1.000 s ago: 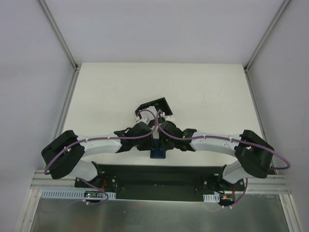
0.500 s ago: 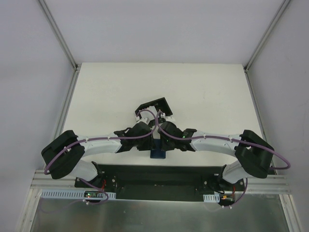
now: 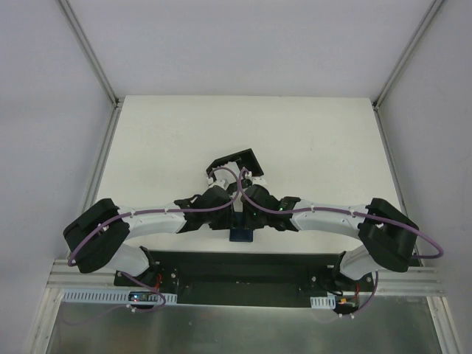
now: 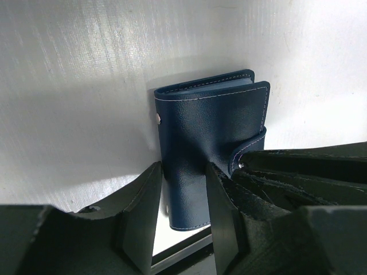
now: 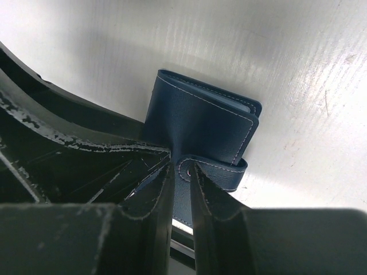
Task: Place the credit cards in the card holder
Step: Close the card holder at the center of the board.
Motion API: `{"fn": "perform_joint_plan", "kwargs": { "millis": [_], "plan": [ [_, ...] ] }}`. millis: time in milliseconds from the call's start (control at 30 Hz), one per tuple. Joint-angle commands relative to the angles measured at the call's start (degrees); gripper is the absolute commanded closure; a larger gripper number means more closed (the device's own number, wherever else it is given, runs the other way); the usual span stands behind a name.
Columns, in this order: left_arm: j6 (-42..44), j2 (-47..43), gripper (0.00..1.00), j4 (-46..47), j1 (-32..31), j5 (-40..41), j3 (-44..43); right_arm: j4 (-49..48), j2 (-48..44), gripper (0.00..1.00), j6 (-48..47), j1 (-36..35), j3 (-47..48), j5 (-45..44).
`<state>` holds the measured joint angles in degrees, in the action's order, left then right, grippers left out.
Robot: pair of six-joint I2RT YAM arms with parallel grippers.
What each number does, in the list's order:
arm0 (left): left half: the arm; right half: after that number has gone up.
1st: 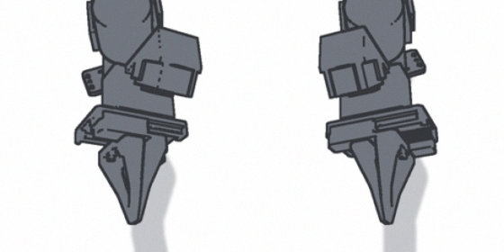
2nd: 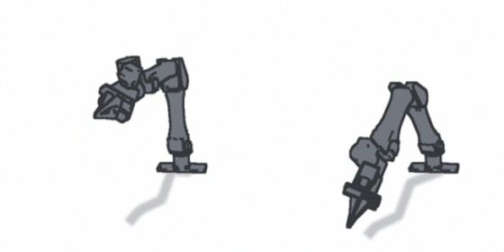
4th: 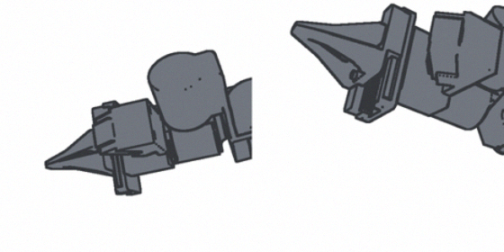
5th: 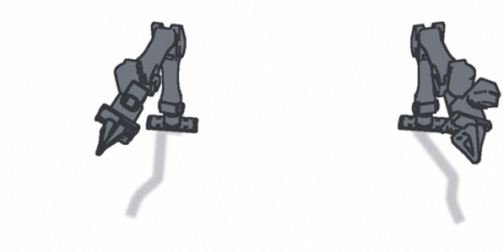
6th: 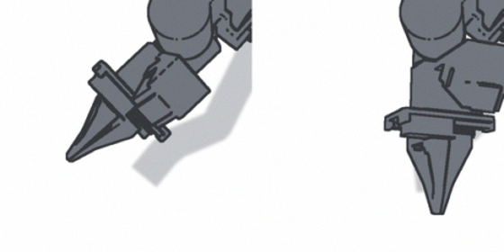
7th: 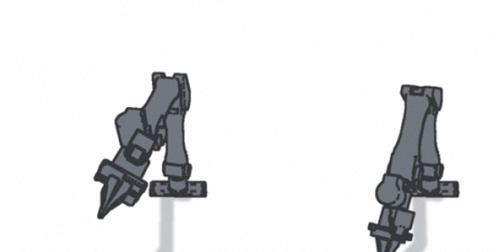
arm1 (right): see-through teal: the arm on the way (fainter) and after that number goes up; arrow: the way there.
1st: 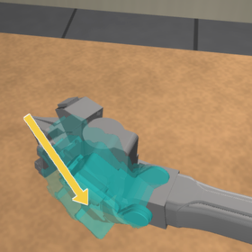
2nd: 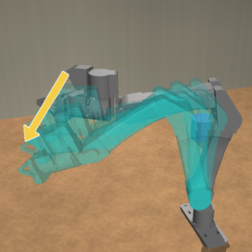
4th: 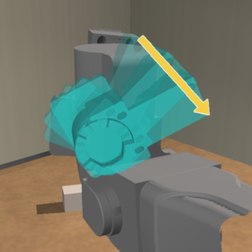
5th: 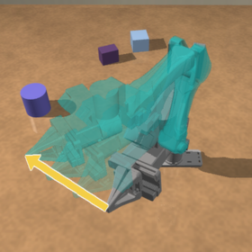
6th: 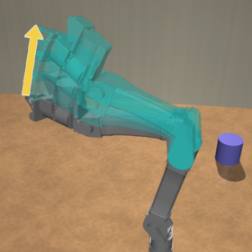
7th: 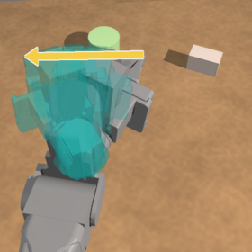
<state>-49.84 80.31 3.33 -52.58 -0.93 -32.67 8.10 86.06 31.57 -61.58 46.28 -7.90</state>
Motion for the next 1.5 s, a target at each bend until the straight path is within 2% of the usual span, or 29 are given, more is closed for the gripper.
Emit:
{"fn": "perform_joint_plan", "kwargs": {
  "millis": [0, 200, 433, 667, 833, 1467],
  "plan": [
    [2.21, 2.13, 0.64, -6.41, -0.77, 0.40, 0.32, 0.77, -0.37, 0.81, 1.04, 0.06, 0.03, -0.10],
    [2.12, 2.48, 0.64, -6.58, -0.77, 0.23, 0.15, 4.11, 0.86, 0.84, 1.91, -0.12, 0.48, -0.71],
    [2.03, 2.48, 0.64, -6.50, -0.77, 0.14, 0.06, 3.77, 2.00, 0.89, 2.53, -0.38, -0.05, 0.08],
    [2.12, 2.57, 0.64, -6.50, -0.86, 0.14, -0.03, 7.11, 4.64, 0.96, 2.35, -1.17, 2.32, -0.27],
    [1.95, 2.57, 0.64, -6.50, -0.77, 0.23, -0.03, 8.60, 4.64, 0.97, 1.91, -1.87, 3.11, -0.71],
    [1.24, 2.66, 0.64, -7.02, -0.77, 0.58, 0.06, 7.89, -1.95, 0.81, 0.07, -2.67, 2.85, -5.01]
  ]
}}
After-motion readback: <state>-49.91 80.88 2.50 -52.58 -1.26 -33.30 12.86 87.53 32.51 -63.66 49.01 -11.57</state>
